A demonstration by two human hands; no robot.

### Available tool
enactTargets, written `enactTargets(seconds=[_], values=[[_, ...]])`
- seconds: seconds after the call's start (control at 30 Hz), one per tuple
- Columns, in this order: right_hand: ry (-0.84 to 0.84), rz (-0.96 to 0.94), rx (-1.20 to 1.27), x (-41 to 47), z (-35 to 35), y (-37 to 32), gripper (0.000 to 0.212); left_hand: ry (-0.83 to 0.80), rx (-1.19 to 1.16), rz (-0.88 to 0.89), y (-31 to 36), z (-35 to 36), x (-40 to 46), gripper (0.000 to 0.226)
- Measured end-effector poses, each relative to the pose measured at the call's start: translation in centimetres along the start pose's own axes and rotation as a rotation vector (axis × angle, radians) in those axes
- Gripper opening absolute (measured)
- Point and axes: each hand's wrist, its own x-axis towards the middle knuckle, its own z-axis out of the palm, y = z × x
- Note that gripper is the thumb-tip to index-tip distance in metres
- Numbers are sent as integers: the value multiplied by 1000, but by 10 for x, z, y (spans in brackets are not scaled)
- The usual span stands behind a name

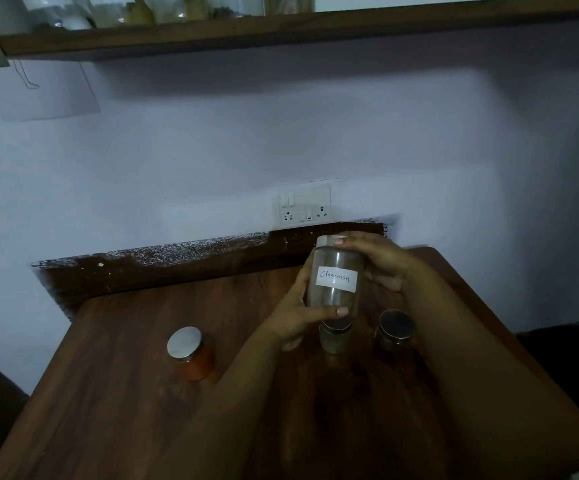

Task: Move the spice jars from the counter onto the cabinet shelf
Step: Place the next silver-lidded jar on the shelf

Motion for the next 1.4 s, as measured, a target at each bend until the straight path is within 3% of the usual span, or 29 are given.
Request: enactTargets(seconds=[0.3,0.73,1.07,1.4], values=[[115,-52,61,-3,-28,9,29,49,186,-49,4,35,13,127],[50,-9,156,-23,-52,-4,71,172,92,104,0,78,14,106],[-7,20,219,-26,-50,-9,66,227,79,149,16,81,16,103],[53,-169,226,-17,-38,-60,61,288,287,336,65,61,29,107]])
